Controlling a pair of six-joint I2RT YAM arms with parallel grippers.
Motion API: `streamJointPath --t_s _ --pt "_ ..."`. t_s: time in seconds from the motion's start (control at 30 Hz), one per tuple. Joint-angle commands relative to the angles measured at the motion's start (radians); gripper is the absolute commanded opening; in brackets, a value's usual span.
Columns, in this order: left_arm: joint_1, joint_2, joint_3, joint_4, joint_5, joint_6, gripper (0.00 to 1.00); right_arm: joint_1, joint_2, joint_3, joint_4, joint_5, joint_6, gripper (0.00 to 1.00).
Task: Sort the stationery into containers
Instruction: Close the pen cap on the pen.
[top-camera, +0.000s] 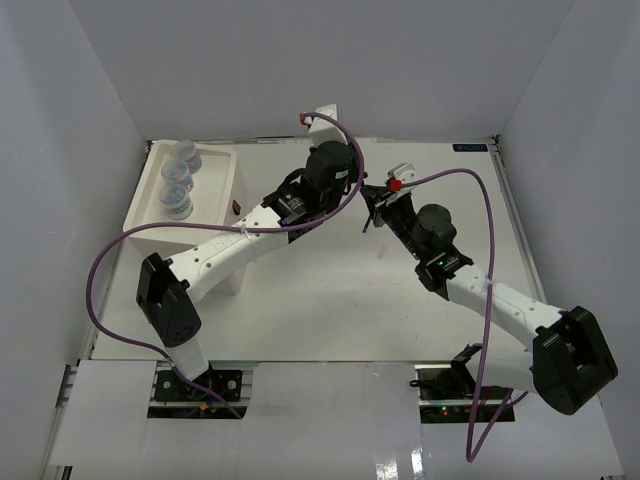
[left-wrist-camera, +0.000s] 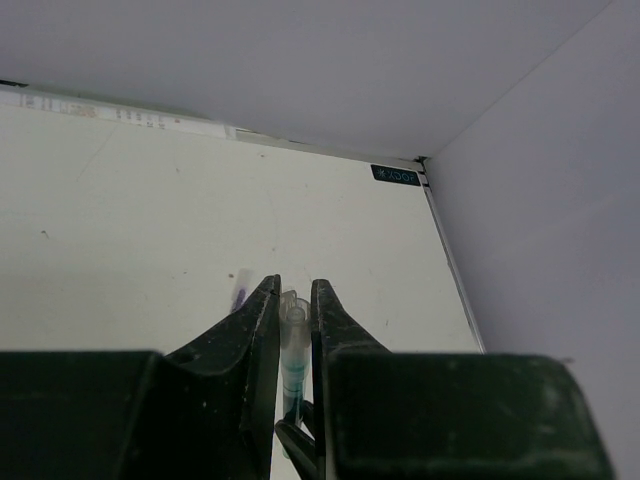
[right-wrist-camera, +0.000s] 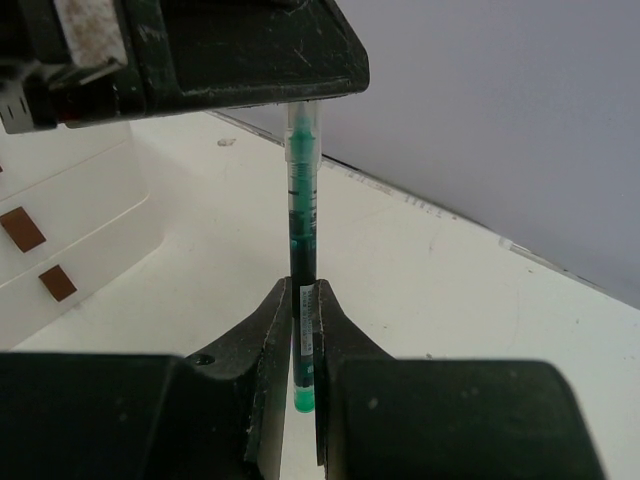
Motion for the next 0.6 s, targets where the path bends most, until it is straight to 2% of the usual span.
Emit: streamJointPath --t_s 0.0,0.2,0.57 --pt "-0.004 -0.031 -0.034 -0.036 0.066 -0.044 0.04 0.004 -0.006 0.081 0.098 -0.007 -0.003 0.08" --pt "-0.006 -0.031 -0.061 -0.038 0.127 -0.119 0.0 0.006 0.0 0.084 0.132 0.006 -0.005 0.08" --pt "-0.015 -0.017 -0.109 -0.053 0.155 -0.176 0.0 0.004 -0.016 0.142 0.144 -0.002 -0.005 0.08"
